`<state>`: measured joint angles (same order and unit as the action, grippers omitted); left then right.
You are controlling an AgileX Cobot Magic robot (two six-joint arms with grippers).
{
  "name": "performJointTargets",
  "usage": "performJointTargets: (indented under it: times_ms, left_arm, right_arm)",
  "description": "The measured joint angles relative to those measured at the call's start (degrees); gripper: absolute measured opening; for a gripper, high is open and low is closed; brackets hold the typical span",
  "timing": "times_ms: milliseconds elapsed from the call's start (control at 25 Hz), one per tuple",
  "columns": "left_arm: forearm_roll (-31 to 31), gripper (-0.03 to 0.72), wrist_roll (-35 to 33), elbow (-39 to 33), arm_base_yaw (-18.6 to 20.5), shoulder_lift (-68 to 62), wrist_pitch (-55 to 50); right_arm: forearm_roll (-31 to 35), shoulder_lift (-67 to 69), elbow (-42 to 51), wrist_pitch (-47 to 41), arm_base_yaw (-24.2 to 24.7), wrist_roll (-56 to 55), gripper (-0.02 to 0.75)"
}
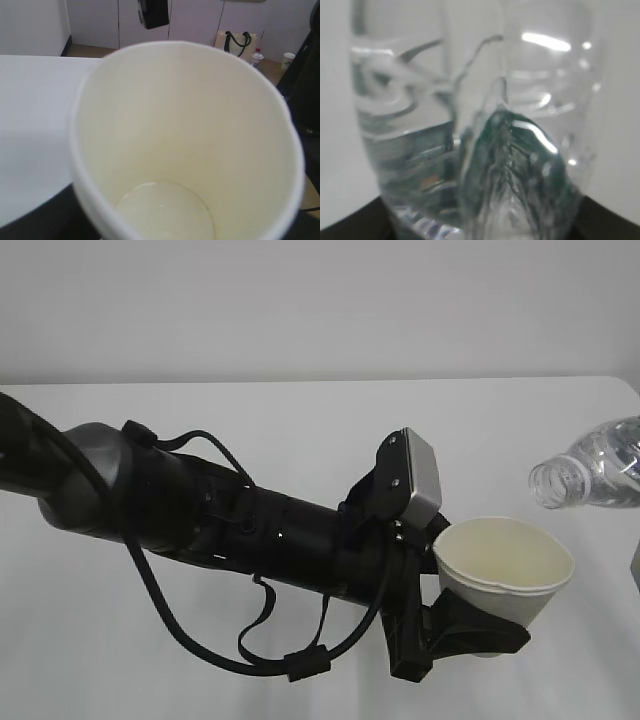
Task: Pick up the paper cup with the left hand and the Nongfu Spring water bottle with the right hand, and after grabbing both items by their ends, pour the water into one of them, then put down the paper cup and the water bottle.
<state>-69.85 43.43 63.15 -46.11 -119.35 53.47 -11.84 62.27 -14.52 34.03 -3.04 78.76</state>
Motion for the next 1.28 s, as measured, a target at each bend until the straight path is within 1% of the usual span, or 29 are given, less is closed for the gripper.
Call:
performJointTargets:
  times_ms: [1280]
  left_arm:
    - [0.0,0.473,0.0,0.0,0.0,0.0,-0.03]
  right_arm:
    - [0.0,0.0,0.0,0.26,0.0,2.74,0.42]
